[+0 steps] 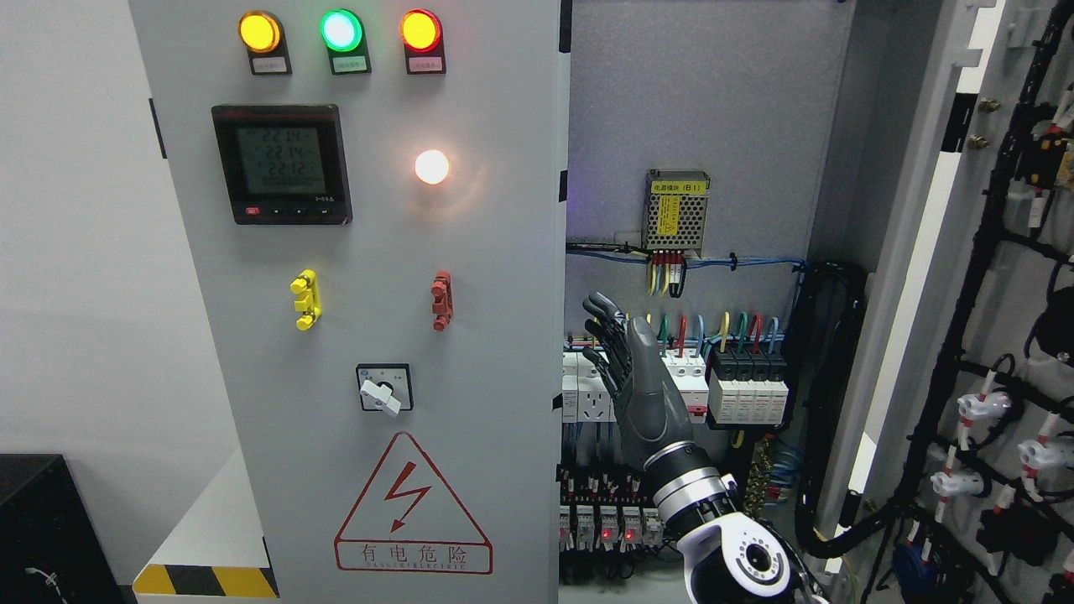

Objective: Open door with both hands
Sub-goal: 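Hook the right hand fingers behind the inner edge of the indicator-light door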

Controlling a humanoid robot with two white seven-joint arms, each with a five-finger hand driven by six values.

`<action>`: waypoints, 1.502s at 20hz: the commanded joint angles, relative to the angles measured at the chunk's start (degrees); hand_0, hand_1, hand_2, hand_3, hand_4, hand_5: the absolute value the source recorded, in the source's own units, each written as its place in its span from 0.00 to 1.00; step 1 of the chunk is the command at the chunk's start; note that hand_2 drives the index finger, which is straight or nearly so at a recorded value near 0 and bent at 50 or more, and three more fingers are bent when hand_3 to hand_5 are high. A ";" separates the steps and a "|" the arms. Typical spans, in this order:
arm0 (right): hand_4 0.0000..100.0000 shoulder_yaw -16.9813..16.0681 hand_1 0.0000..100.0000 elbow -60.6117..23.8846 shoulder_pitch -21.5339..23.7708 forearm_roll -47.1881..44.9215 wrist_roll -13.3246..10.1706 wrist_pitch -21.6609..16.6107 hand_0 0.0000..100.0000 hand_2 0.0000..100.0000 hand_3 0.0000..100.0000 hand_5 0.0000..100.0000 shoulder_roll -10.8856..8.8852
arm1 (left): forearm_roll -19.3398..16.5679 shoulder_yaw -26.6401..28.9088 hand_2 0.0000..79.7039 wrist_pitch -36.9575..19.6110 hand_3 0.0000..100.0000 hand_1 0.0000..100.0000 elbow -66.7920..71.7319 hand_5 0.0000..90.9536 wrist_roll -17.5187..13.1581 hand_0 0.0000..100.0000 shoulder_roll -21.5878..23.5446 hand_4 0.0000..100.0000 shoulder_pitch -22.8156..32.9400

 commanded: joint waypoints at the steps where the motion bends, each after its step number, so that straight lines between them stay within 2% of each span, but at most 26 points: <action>1: 0.00 -0.11 0.00 1.94 -1.96 -0.45 0.25 -0.15 0.00 0.00 0.00 0.00 -0.08 | 0.00 -0.05 0.00 0.01 0.00 0.00 0.97 0.00 -0.06 0.00 -0.01 0.00 0.02; 2: 0.00 -0.11 0.00 2.38 -2.23 -0.45 0.25 -0.15 0.00 0.00 0.00 0.00 -0.08 | 0.00 -0.05 0.00 0.01 0.00 0.00 1.06 0.00 0.03 0.00 -0.01 0.00 0.02; 3: 0.00 0.07 0.00 2.64 -2.23 -0.54 1.21 -0.15 0.00 0.00 0.00 0.00 -0.08 | 0.00 0.04 0.00 0.01 0.00 0.00 1.06 0.00 0.03 0.00 -0.01 0.00 0.02; 5: 0.00 0.24 0.00 2.73 -2.23 -1.24 4.63 0.02 0.00 0.00 0.00 0.00 -0.08 | 0.00 0.04 0.00 0.01 0.00 0.00 0.97 0.00 -0.06 0.00 -0.01 0.00 -0.06; 6: 0.00 -0.02 0.00 2.73 -2.23 -1.41 5.34 0.02 0.00 0.00 0.00 0.00 -0.08 | 0.00 0.04 0.00 0.01 0.00 0.00 0.97 0.00 -0.06 0.00 -0.01 0.00 0.02; 16: 0.00 -0.20 0.00 3.17 -3.90 -6.86 6.31 2.75 0.00 0.00 0.00 0.00 -0.08 | 0.00 -0.05 0.00 0.01 0.00 0.00 0.97 0.00 0.03 0.00 -0.01 0.00 0.02; 20: 0.00 -0.37 0.00 4.22 -4.51 -6.95 10.61 2.75 0.00 0.00 0.00 0.00 -0.08 | 0.00 0.04 0.00 0.01 0.00 0.00 0.97 0.00 -0.06 0.00 -0.01 0.00 0.02; 26: 0.00 -1.60 0.00 5.54 -4.87 -7.04 11.76 2.48 0.00 0.00 0.00 0.00 -0.17 | 0.00 0.04 0.00 0.01 0.00 0.00 0.97 0.00 0.03 0.00 -0.01 0.00 0.02; 28: 0.00 -1.60 0.00 5.54 -4.87 -6.95 15.18 2.66 0.00 0.00 0.00 0.00 -0.17 | 0.00 0.04 0.00 0.01 0.00 0.00 0.97 0.00 0.03 0.00 -0.01 0.00 -0.06; 29: 0.00 -1.60 0.00 5.63 -4.95 -6.95 16.24 2.74 0.00 0.00 0.00 0.00 -0.34 | 0.00 0.04 0.00 0.01 0.00 0.00 0.97 0.00 0.03 0.00 -0.01 0.00 0.02; 30: 0.00 -1.52 0.00 5.63 -5.22 -6.95 16.25 2.75 0.00 0.00 0.00 0.00 -0.52 | 0.00 -0.05 0.00 0.01 0.00 0.00 0.97 0.00 0.03 0.00 -0.01 0.00 0.02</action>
